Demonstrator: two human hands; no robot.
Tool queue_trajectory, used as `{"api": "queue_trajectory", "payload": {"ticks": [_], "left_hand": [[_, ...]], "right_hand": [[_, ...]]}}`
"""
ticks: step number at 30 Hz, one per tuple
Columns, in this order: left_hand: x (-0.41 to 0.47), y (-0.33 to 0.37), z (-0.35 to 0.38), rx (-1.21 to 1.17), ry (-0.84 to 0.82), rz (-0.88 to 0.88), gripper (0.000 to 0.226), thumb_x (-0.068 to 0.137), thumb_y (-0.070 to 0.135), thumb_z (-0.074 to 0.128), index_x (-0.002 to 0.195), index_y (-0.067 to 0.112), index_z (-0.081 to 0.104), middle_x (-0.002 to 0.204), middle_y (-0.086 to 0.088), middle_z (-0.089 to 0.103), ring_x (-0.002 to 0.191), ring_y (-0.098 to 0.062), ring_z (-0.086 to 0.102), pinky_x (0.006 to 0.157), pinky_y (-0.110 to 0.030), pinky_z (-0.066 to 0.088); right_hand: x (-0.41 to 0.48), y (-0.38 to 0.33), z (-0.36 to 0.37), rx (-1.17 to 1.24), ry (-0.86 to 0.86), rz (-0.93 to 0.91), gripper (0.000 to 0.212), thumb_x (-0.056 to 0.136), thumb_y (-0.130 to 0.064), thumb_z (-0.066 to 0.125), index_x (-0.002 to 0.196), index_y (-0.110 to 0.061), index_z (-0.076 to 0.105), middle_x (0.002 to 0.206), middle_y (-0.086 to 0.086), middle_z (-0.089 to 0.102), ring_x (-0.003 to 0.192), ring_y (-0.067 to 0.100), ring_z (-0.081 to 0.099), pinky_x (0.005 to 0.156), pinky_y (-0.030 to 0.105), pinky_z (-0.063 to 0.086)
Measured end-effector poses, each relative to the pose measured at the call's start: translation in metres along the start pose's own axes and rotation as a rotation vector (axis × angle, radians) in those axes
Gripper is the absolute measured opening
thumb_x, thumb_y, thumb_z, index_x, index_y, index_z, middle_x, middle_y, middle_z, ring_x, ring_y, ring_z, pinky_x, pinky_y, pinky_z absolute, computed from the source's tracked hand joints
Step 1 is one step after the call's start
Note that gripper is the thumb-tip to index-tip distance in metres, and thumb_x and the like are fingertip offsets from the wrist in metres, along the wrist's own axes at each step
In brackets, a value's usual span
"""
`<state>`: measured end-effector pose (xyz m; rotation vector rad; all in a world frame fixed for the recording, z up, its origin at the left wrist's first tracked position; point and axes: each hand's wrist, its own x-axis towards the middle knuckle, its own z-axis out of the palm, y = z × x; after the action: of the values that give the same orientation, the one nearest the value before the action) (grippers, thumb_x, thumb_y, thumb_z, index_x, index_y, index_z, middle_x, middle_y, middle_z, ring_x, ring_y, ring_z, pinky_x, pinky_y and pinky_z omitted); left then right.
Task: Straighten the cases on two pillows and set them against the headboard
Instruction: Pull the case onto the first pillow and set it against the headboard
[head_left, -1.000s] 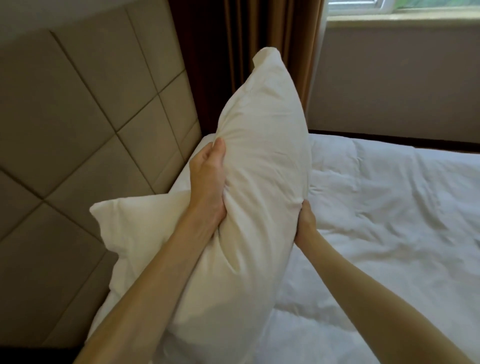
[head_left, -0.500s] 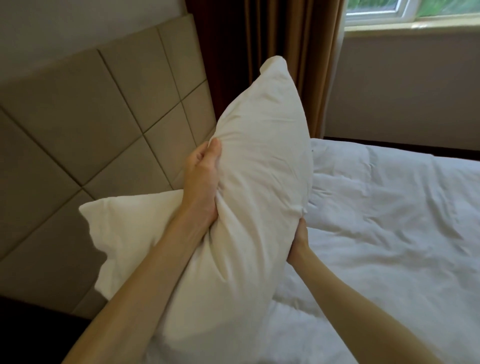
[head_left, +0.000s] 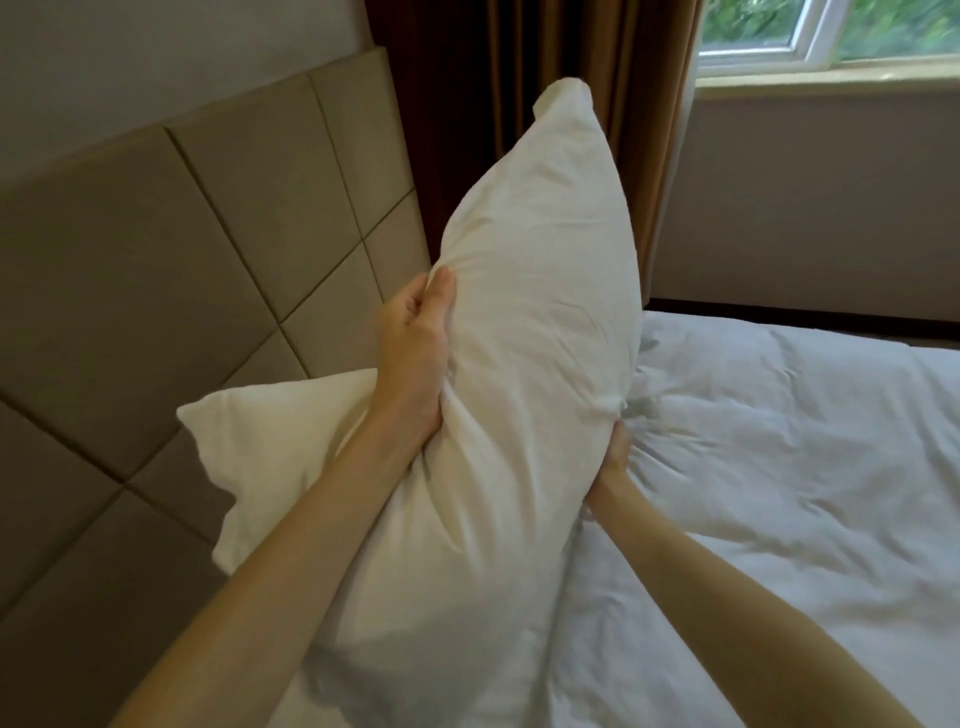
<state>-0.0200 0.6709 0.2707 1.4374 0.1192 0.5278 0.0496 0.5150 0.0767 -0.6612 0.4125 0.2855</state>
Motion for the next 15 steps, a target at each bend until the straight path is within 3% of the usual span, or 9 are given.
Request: {"api": "queue_trajectory", "payload": {"ticks": [3,5,7,9,11,15], "left_hand": [[0.052,-0.011,-0.01,0.027,-0.031,0.062,0.044,0.091,0.036,0.055,0.079,-0.006,0.052,0.082,-0.01,0.051,0.074,-0.023,0.047,0.068,-0.039,0.04],[0.088,-0.018,-0.017,0.062,-0.037,0.099,0.045,0.091,0.035,0.055,0.072,-0.006,0.047,0.075,-0.009,0.046,0.069,-0.022,0.041,0.064,-0.036,0.036],[0.123,-0.024,-0.022,0.091,-0.03,0.132,0.041,0.091,0.032,0.055,0.063,0.004,0.044,0.062,-0.002,0.043,0.06,-0.017,0.04,0.056,-0.027,0.035],[0.157,-0.03,-0.027,0.132,-0.039,0.168,0.041,0.093,0.027,0.054,0.053,0.023,0.044,0.051,0.018,0.044,0.048,-0.002,0.04,0.049,-0.015,0.035],[0.191,-0.035,-0.03,0.187,-0.04,0.21,0.04,0.093,0.023,0.054,0.053,0.028,0.05,0.048,0.021,0.049,0.048,0.006,0.043,0.049,-0.011,0.036],[0.272,-0.063,-0.039,0.425,0.056,0.356,0.033,0.091,0.028,0.055,0.063,0.013,0.044,0.059,0.006,0.045,0.057,-0.012,0.041,0.056,-0.035,0.036]], "right_hand": [[0.041,0.007,0.04,0.016,-0.022,-0.024,0.048,0.094,-0.055,0.03,0.105,-0.021,0.063,0.082,0.001,0.079,0.076,0.023,0.075,0.059,0.03,0.058],[0.072,0.012,0.066,0.007,-0.017,-0.037,0.046,0.094,-0.053,0.03,0.102,-0.022,0.064,0.08,0.0,0.079,0.077,0.026,0.073,0.057,0.03,0.059],[0.105,0.011,0.091,0.005,-0.02,-0.07,0.045,0.095,-0.051,0.032,0.101,-0.021,0.066,0.079,0.0,0.079,0.078,0.027,0.072,0.057,0.03,0.059],[0.139,0.01,0.115,-0.01,-0.035,-0.093,0.043,0.094,-0.049,0.035,0.098,-0.02,0.068,0.078,0.0,0.078,0.072,0.024,0.074,0.056,0.031,0.059],[0.172,0.006,0.14,-0.054,-0.046,-0.112,0.042,0.094,-0.049,0.037,0.094,-0.02,0.069,0.072,-0.002,0.078,0.066,0.021,0.074,0.052,0.029,0.058],[0.248,0.003,0.184,-0.116,-0.116,-0.181,0.038,0.093,-0.049,0.042,0.096,-0.021,0.069,0.074,-0.004,0.077,0.074,0.019,0.073,0.057,0.027,0.057]]}}
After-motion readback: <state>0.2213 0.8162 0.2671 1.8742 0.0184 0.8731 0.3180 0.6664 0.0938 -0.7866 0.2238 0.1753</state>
